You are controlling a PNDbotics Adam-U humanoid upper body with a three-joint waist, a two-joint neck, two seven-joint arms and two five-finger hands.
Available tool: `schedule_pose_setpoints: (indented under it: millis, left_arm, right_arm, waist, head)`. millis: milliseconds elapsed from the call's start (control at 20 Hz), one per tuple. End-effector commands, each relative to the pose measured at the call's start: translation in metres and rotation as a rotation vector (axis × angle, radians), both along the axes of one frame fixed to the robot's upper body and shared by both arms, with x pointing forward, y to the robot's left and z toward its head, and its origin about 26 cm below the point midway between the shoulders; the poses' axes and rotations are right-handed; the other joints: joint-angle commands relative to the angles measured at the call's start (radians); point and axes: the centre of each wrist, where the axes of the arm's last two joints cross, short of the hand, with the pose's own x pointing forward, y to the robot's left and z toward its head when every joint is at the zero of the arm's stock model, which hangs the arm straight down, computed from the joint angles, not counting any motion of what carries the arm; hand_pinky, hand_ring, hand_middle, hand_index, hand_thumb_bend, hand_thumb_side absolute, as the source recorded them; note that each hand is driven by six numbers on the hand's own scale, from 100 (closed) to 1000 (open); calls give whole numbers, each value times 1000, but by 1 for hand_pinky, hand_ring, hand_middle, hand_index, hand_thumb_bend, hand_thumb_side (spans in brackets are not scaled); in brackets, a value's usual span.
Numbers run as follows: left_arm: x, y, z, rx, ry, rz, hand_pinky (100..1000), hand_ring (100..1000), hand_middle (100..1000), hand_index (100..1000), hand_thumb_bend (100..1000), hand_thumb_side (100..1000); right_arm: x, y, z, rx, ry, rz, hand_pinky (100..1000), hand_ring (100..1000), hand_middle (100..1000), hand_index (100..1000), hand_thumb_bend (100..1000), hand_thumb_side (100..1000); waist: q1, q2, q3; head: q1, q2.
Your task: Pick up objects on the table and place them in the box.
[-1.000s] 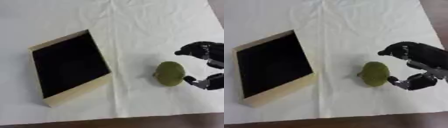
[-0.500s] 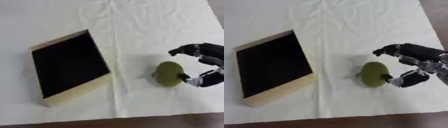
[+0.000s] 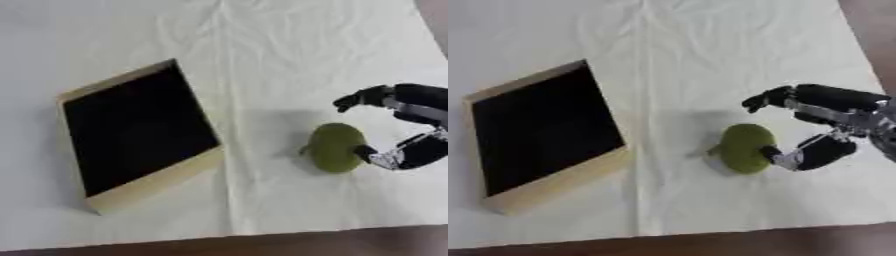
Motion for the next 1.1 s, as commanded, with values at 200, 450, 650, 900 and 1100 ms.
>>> schedule_pose_setpoints:
  millis: [200,450,650,900,1100]
  left_arm:
    - [-2,-1,9,15,-27,-12,578,648,660,721,941,802]
    - [-2,0,9,16,-28,-3,578,649,661,722,941,803]
    - [-3,1,9,20,-27,1,579,650,661,723,937,803]
    - [-3,1,8,24,-25,-1,580,652,662,723,935,804]
    - [-3,1,8,21,-23,-2,579,651,662,722,937,803]
  right_arm:
    - [-1,3,16,-107,16,68,912,923,839,965,252,239]
    - [-1,-2,26,-128,-46,63,914,926,844,969,260,222]
    - [-1,-5,30,-129,-92,86,915,927,847,971,262,221]
    - [-1,-3,28,-190,-121,104,917,939,862,979,317,220]
    - [0,0,24,-225,-129,98,918,941,864,980,309,258]
  waist:
    - [-14,-12,6]
    - [-16,-15,1]
    - [-20,-24,-8]
    - [-22,-35,-14]
    - [-21,-35,-8]
  head:
    - [-6,4]
    - [0,10]
    - [5,19]
    - [0,23]
    - [-7,17]
